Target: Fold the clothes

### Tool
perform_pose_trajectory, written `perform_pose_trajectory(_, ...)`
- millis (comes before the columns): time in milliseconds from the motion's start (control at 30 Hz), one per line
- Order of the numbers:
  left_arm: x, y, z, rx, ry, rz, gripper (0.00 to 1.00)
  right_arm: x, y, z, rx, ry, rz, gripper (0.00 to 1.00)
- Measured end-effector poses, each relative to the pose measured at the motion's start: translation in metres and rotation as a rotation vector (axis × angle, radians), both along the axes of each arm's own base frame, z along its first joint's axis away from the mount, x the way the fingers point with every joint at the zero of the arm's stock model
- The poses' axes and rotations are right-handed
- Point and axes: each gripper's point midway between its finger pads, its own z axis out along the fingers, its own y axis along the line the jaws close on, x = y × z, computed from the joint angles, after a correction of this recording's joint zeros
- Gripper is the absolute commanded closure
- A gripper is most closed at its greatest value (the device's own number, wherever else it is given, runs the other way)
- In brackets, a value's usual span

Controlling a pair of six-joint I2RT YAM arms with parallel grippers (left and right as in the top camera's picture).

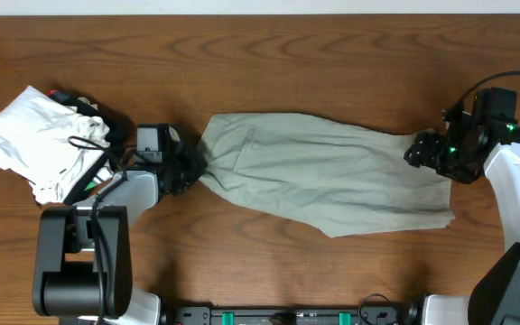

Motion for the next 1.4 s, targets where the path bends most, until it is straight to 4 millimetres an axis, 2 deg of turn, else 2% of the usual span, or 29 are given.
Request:
perform_pose_trajectory(167, -0.006, 0.0, 0.002, 0.011, 0.01, -0.018, 0.94, 0.0, 0.0, 0.0, -0.002, 0.002, -0.001, 0.2)
perform_pose_trajectory(333, -0.031, 0.007, 0.01, 0.074, 0.048, -0.038, 0.94, -0.002, -0.002, -0.001, -0.011, 0.008, -0.003, 0.19)
perform_pose_trajectory(467, -0.033, 0.025, 0.048, 0.189, -0.047, -0.026, 0.94, -0.003, -0.002, -0.001, -0.014, 0.016, -0.004, 0.19)
perform_pose_trajectory(667, -0.029, 0.065, 0.101, 0.383, -0.197, 0.05, 0.94, -0.012, -0.001, -0.003, -0.01, 0.052, -0.005, 0.2)
perform_pose_trajectory(867, -0.018, 0.108, 0.139, 0.479, -0.265, 0.145, 0.94, -0.027, 0.002, -0.006, 0.002, 0.114, -0.007, 0.19)
perform_pose_trajectory(1000, -0.013, 0.125, 0.154, 0.513, -0.29, 0.186, 0.94, -0.032, 0.003, -0.007, 0.007, 0.136, -0.006, 0.19)
perform_pose_trajectory(1200, -0.01, 0.119, 0.159, 0.488, -0.31, 0.147, 0.94, -0.035, 0.004, -0.007, 0.011, 0.147, -0.006, 0.19)
perform_pose_trajectory(1400, 0.001, 0.096, 0.187, 0.405, -0.397, 0.04, 0.94, -0.035, 0.004, -0.007, 0.015, 0.148, -0.006, 0.19)
